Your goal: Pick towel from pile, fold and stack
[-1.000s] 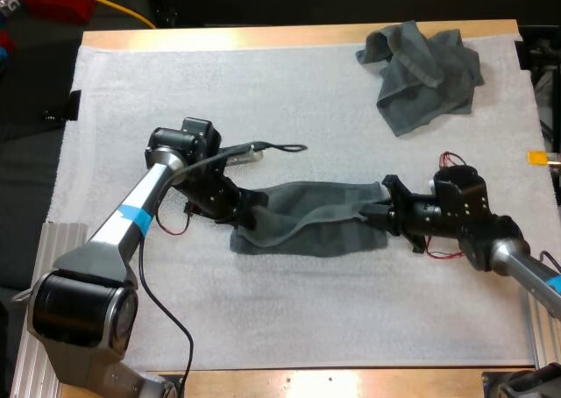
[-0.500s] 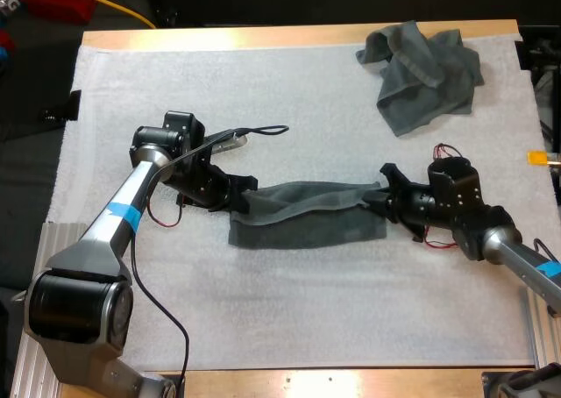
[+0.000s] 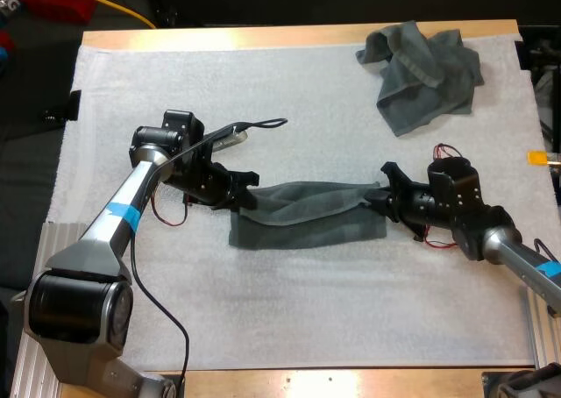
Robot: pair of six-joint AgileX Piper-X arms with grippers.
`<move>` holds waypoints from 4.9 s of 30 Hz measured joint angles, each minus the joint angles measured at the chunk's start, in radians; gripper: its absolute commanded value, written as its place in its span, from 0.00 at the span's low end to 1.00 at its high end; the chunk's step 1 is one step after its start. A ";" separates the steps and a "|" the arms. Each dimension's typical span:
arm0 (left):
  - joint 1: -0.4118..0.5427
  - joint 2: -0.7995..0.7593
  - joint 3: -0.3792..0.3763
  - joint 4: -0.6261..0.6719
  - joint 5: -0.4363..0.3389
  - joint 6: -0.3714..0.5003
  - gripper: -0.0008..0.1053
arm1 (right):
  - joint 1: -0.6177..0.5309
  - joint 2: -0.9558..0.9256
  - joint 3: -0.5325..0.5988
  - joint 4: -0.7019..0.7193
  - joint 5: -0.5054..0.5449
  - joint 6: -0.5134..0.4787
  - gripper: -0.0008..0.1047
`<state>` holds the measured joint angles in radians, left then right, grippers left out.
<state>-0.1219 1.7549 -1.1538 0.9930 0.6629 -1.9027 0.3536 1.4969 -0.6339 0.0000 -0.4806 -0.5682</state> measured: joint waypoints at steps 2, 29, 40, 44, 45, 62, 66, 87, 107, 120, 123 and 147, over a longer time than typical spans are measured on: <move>0.000 0.000 0.000 0.000 0.024 -0.001 0.55 | 0.000 0.000 0.000 0.000 -0.001 0.000 0.13; 0.088 -0.042 0.000 0.058 0.267 0.052 0.66 | 0.000 -0.013 0.000 -0.256 -0.060 -0.071 0.44; 0.088 -0.318 0.000 0.077 0.122 0.116 0.66 | 0.000 -0.158 0.000 -0.067 -0.050 -0.217 0.44; 0.088 -0.416 -0.001 0.097 0.085 0.123 0.66 | 0.000 -0.228 0.000 0.057 -0.046 -0.311 0.44; 0.088 -0.439 -0.001 0.102 0.073 0.125 0.66 | 0.000 -0.244 0.000 0.084 -0.046 -0.329 0.44; 0.088 -0.734 -0.001 0.261 0.061 0.128 0.66 | 0.000 -0.516 0.000 0.553 0.014 -0.610 0.45; 0.088 -0.798 -0.001 0.270 0.061 0.121 0.66 | 0.000 -0.577 0.000 0.625 0.041 -0.656 0.64; 0.088 -0.824 -0.001 0.168 0.115 0.037 0.66 | -0.178 -0.455 -0.111 0.662 0.138 -0.824 0.74; 0.088 -0.824 -0.001 0.154 0.134 0.025 0.66 | -0.221 -0.027 -0.134 0.461 -0.138 -0.869 0.74; 0.088 -0.824 -0.001 0.156 0.134 0.025 0.66 | -0.200 0.166 -0.134 0.314 -0.216 -0.753 0.74; 0.088 -0.824 -0.001 0.156 0.134 0.025 0.66 | -0.173 0.180 -0.139 0.295 -0.220 -0.734 0.74; 0.088 -0.824 -0.001 0.156 0.134 0.025 0.66 | -0.014 0.255 -0.171 0.176 -0.224 -0.523 0.44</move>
<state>-0.0342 0.9304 -1.1549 1.1491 0.7964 -1.8775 0.3399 1.7520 -0.8045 0.1756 -0.7044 -1.0912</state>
